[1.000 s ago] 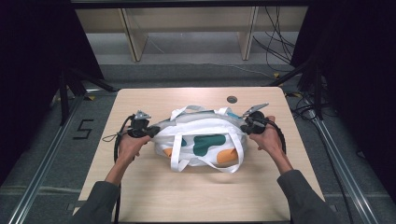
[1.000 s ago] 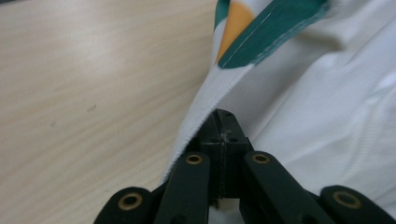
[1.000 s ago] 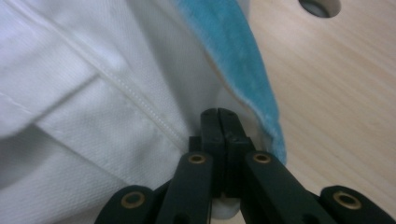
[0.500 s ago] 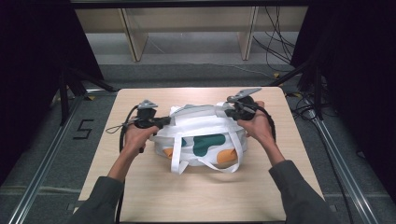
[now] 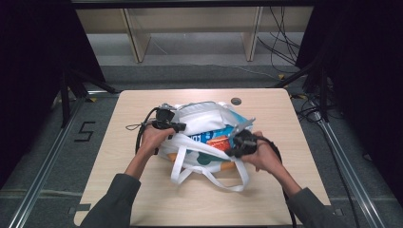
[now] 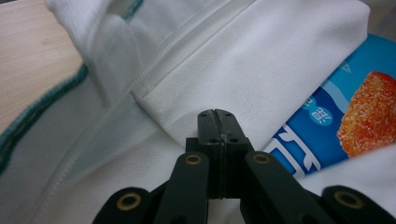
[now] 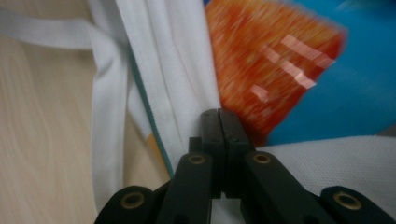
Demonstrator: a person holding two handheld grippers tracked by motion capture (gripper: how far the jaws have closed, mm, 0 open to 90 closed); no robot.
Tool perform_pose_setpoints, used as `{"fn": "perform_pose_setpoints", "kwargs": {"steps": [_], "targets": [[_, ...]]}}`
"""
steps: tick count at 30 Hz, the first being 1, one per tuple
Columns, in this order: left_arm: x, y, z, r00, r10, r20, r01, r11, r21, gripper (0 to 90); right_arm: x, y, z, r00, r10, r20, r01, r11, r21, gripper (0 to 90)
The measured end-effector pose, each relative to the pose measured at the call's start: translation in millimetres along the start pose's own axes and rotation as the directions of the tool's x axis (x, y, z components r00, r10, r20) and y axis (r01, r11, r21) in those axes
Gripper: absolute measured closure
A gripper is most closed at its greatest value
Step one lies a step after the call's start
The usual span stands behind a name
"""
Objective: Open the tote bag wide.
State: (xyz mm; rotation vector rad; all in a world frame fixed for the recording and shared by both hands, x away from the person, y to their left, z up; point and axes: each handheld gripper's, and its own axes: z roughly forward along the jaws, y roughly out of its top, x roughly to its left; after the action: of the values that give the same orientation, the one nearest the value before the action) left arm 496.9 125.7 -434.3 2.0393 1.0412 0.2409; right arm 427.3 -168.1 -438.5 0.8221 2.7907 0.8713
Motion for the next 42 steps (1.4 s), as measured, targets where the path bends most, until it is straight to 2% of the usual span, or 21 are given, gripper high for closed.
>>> {"fn": "perform_pose_setpoints", "kwargs": {"steps": [5, 6, 10, 13, 15, 17, 18, 21, 22, 24, 27, 28, 30, 31, 32, 33, 34, 37, 39, 41, 42], "targets": [[-8.4, -1.7, -6.0, 0.9997, 0.022, 0.006, -0.022, 0.9997, -0.015, 88.9, 3.1, -1.7, -7.6, 0.9975, 0.065, 0.029, -0.062, 0.995, -0.084, 90.0], [-13.1, -3.1, -8.9, 0.9989, 0.040, 0.024, -0.040, 0.9991, -0.014, 88.7, -5.6, 12.7, -17.0, 0.9986, 0.015, 0.050, -0.005, 0.980, -0.198, 90.0], [-21.1, -7.4, -9.7, 0.9956, 0.073, 0.059, -0.074, 0.9973, 0.006, 88.3, -13.3, 39.3, -19.6, 0.9936, -0.003, 0.113, 0.029, 0.973, -0.227, 90.0], [-29.4, -15.2, -11.6, 0.9897, 0.099, 0.103, -0.104, 0.9938, 0.040, 88.4, -22.8, 62.6, -5.2, 0.9879, -0.012, 0.155, 0.037, 0.986, -0.161, 90.0], [-35.4, -28.9, -19.2, 0.9756, 0.178, 0.129, -0.191, 0.9767, 0.098, 89.2, -35.7, 78.4, 16.9, 0.9776, -0.030, 0.208, 0.047, 0.996, -0.074, 90.0], [-36.8, -33.3, -20.2, 0.9743, 0.180, 0.136, -0.195, 0.9753, 0.105, 89.4, -41.0, 82.5, 23.1, 0.9721, -0.035, 0.232, 0.046, 0.998, -0.043, 90.0], [-36.9, -44.4, -22.5, 0.9655, 0.210, 0.154, -0.231, 0.9638, 0.133, 89.5, -53.0, 90.2, 32.9, 0.9600, -0.007, 0.280, 0.021, 0.999, -0.049, 90.0], [-40.5, -55.7, -22.5, 0.9698, 0.184, 0.161, -0.203, 0.9721, 0.117, 89.6, -65.5, 97.7, 38.5, 0.9479, 0.016, 0.318, -0.004, 0.999, -0.037, 90.0], [-45.0, -61.6, -21.1, 0.9659, 0.198, 0.167, -0.218, 0.9693, 0.113, 89.6, -77.6, 101.5, 46.1, 0.9395, 0.029, 0.341, -0.028, 1.000, -0.007, 90.0], [-50.2, -66.1, -20.1, 0.9540, 0.244, 0.174, -0.269, 0.9526, 0.141, 89.6, -95.5, 100.5, 59.3, 0.9380, 0.107, 0.330, -0.119, 0.993, 0.015, 90.0], [-57.0, -70.7, -17.6, 0.9525, 0.261, 0.157, -0.282, 0.9508, 0.129, 89.7, -110.2, 94.9, 71.3, 0.9406, 0.157, 0.301, -0.172, 0.985, 0.024, 90.0], [-57.9, -71.9, -17.3, 0.9458, 0.286, 0.154, -0.308, 0.9403, 0.145, 89.7, -114.1, 93.3, 74.0, 0.9399, 0.179, 0.290, -0.195, 0.981, 0.025, 90.0], [-58.0, -72.2, -16.0, 0.9439, 0.293, 0.153, -0.315, 0.9364, 0.154, 89.7, -121.6, 91.9, 74.9, 0.9405, 0.203, 0.273, -0.220, 0.975, 0.034, 90.0], [-57.3, -71.5, -17.0, 0.9448, 0.289, 0.155, -0.311, 0.9387, 0.148, 89.7, -121.7, 93.6, 72.0, 0.9399, 0.204, 0.274, -0.224, 0.973, 0.046, 90.0], [-57.5, -69.9, -18.6, 0.9554, 0.251, 0.155, -0.273, 0.9525, 0.136, 89.7, -120.2, 96.1, 67.2, 0.9405, 0.189, 0.282, -0.213, 0.976, 0.055, 90.0], [-55.7, -66.5, -22.1, 0.9529, 0.263, 0.151, -0.283, 0.9492, 0.137, 89.6, -115.9, 99.0, 60.9, 0.9384, 0.191, 0.288, -0.214, 0.976, 0.050, 90.0], [-55.5, -57.8, -27.9, 0.9633, 0.232, 0.135, -0.246, 0.9650, 0.092, 89.0, -109.5, 100.8, 45.3, 0.9403, 0.180, 0.289, -0.189, 0.982, 0.003, 90.0], [-55.4, -39.4, -30.7, 0.9623, 0.244, 0.121, -0.253, 0.9648, 0.071, 87.5, -99.2, 99.2, 21.8, 0.9458, 0.159, 0.283, -0.138, 0.986, -0.091, 90.0], [-54.9, -21.6, -27.9, 0.9595, 0.259, 0.111, -0.267, 0.9619, 0.061, 86.5, -74.2, 94.0, 4.7, 0.9685, 0.117, 0.220, -0.089, 0.987, -0.133, 90.0], [-52.2, -0.5, -19.3, 0.9661, 0.242, 0.091, -0.247, 0.9672, 0.058, 86.6, -65.5, 91.0, -0.1, 0.9775, 0.077, 0.197, -0.058, 0.993, -0.102, 90.0], [-49.7, 17.9, -5.8, 0.9736, 0.218, 0.069, -0.222, 0.9725, 0.070, 86.5, -48.0, 79.2, -2.8, 0.9862, 0.041, 0.160, -0.030, 0.997, -0.070, 90.0]]}}
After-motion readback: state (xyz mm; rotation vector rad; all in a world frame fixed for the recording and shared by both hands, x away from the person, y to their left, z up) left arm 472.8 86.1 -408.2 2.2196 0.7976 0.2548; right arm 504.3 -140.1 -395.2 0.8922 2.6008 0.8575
